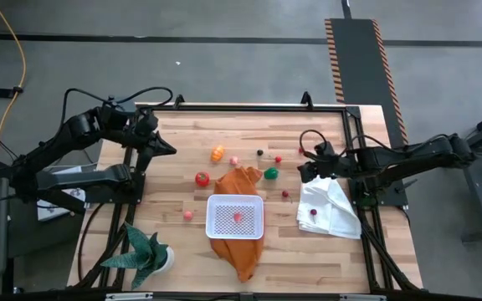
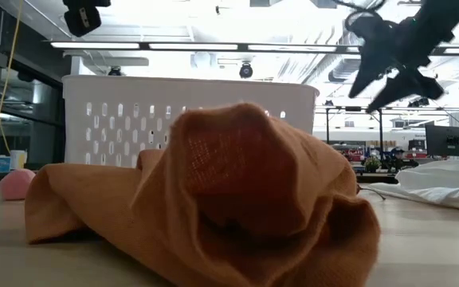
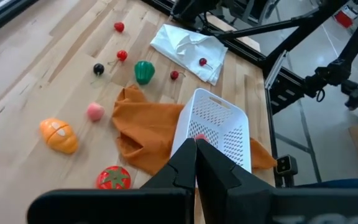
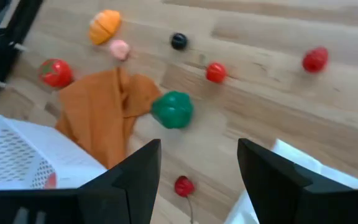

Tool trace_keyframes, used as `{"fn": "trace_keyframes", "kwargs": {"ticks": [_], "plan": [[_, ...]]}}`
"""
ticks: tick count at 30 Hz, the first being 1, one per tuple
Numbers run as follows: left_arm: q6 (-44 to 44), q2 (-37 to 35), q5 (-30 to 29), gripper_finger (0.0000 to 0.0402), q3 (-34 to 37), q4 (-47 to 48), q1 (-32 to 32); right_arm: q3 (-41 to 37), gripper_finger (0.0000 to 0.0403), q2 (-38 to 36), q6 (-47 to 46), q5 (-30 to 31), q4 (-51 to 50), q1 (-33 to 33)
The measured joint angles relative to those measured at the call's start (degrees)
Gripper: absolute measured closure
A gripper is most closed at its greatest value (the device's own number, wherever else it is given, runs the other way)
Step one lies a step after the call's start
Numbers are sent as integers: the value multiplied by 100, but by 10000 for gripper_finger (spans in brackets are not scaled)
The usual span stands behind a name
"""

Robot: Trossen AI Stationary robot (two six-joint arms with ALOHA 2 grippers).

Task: Pick and placing Produce into tupperware
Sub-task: Put the red raspberry into the white basket

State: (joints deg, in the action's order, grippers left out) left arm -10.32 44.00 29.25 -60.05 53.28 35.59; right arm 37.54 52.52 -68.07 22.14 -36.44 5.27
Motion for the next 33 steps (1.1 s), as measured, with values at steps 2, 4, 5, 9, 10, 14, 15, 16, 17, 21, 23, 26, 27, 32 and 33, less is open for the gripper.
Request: {"fn": "trace_keyframes", "kwargs": {"ticks": [2,4,5,9,10,14,15,16,17,21,23,26,27,32,33], "plan": [[-27,96,0,401,2,-43,0,-166,199,-91,-173,-14,9,-31],[-44,198,-2,401,2,-75,0,-274,199,-146,-299,-22,9,-89],[-46,245,-2,401,2,-96,0,-308,199,-159,-361,-23,-16,-132],[-45,477,-41,401,2,-107,0,-333,199,-158,-341,-118,-100,-433],[-46,533,-41,401,2,-114,0,-334,199,-158,-294,-156,-97,-537],[-46,754,-42,401,2,-140,0,-332,199,-158,-129,-433,-80,-1024],[-45,805,-41,401,2,-139,0,-334,199,-157,-21,-516,-55,-1153],[-46,854,-44,401,2,-139,2,-333,199,-156,96,-603,-35,-1281],[-46,895,-42,401,2,-139,2,-332,199,-156,204,-696,-13,-1416],[-44,1022,-42,401,2,-217,1,-333,199,-151,544,-1040,23,-1933],[-44,1039,-44,401,2,-306,1,-332,199,-149,719,-1197,44,-2178],[-44,1051,-44,401,2,-466,0,-332,199,-149,977,-1387,86,-2493],[-46,1055,-58,401,2,-476,2,-333,199,-149,1031,-1436,91,-2581],[-46,1055,-299,401,2,-622,0,-235,199,28,1420,-1665,47,-2911],[-53,1055,-302,401,2,-664,-8,-169,199,119,1502,-1683,26,-2945]]}}
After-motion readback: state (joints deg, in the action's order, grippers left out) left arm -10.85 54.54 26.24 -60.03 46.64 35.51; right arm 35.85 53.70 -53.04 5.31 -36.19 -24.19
